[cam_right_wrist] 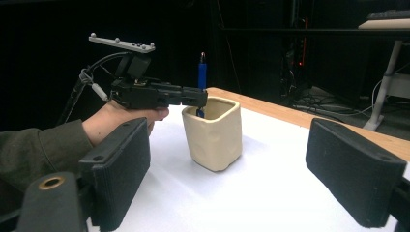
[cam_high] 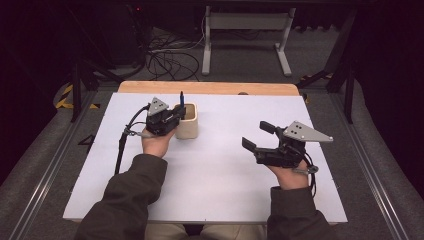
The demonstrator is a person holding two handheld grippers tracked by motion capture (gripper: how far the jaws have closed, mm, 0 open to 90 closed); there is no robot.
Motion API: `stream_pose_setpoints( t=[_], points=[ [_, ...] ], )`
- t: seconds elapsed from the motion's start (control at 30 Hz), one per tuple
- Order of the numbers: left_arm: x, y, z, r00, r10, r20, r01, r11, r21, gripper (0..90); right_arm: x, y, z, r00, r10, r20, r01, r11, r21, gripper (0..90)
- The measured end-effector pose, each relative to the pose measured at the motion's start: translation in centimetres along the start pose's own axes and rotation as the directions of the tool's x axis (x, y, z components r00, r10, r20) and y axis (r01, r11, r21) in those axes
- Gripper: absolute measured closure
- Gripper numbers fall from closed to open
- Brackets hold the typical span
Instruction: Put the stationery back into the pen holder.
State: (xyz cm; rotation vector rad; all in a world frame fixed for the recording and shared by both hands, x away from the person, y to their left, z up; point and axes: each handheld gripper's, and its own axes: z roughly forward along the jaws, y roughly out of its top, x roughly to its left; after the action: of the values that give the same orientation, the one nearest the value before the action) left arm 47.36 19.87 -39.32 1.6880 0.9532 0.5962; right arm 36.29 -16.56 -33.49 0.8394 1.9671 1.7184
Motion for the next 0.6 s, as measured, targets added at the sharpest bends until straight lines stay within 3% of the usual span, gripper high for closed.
stream_pose_setpoints(
  t=[0.6],
  points=[
    [0.30, -0.81, 0.57, 0.9994, -0.032, 0.017, 0.031, 0.9982, 0.051, 78.4, -0.02, -0.13, 0.22, 1.0000, 0.004, -0.001, -0.004, 0.9999, 0.013, 17.1]
  ],
)
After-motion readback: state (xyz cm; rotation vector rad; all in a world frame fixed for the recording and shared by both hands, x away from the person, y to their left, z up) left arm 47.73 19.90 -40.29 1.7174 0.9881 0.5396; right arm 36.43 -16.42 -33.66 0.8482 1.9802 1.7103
